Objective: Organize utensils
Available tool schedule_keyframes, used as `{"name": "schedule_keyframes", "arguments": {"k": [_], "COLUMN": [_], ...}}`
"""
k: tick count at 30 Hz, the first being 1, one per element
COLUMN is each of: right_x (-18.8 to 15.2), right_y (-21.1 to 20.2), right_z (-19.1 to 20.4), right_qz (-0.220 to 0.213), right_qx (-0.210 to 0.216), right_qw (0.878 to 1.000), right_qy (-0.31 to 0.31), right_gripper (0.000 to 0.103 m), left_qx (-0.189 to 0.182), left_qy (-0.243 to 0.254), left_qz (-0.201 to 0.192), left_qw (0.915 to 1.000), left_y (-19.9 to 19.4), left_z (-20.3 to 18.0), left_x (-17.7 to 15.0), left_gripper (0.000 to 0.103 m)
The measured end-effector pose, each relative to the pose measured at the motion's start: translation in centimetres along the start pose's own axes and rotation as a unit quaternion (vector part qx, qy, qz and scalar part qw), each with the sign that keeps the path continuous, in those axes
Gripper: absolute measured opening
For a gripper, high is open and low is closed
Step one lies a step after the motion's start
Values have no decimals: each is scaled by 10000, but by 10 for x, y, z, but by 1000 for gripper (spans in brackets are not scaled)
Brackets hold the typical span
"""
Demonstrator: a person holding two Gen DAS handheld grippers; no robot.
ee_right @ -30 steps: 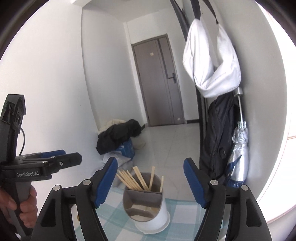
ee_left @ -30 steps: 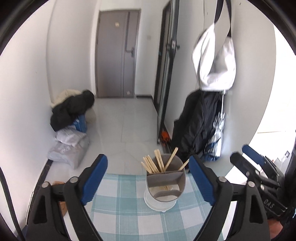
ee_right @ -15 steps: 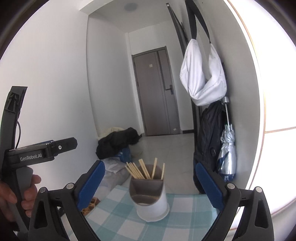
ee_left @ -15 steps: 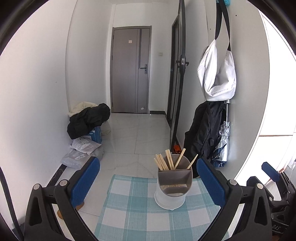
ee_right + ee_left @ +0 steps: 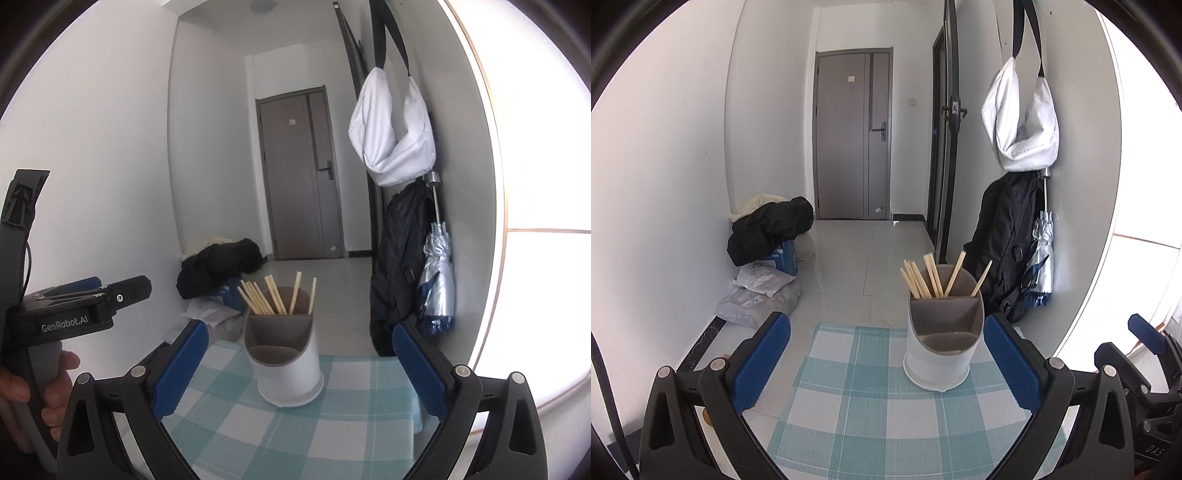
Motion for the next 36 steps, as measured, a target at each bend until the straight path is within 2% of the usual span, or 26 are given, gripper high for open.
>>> {"name": "schedule_keyframes", "arguments": {"k": [9,15,36], "right_x": [-19,-22,-23], "right_y": [11,18,16], "right_z": [-11,-13,-11], "right_qz": [153,204,132], "right_qx": [-172,-170,-185], "right_qw": [9997,9996,9996], "right_qy": [-47,-64,-177], "right_gripper": [101,101,101], "left_qx": [-13,6,64], "left_qy": [-158,-92,-416], "left_qz": [460,304,584], "left_qw": [9988,9995,9974], "left_y": [28,24,33], "left_z": [1,-3,6], "left_x": [-25,-21,-32], "left_gripper": [102,102,102]}}
Point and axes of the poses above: each gripper's, at about its wrist camera, not at the fingertips, and y roughly the way its jaws point, z to its left, x to its top, the point moved 7 cm from there along y, roughly the way its jaws point, and after that the axes turned 12 degrees about y, right-handed, at the moved point
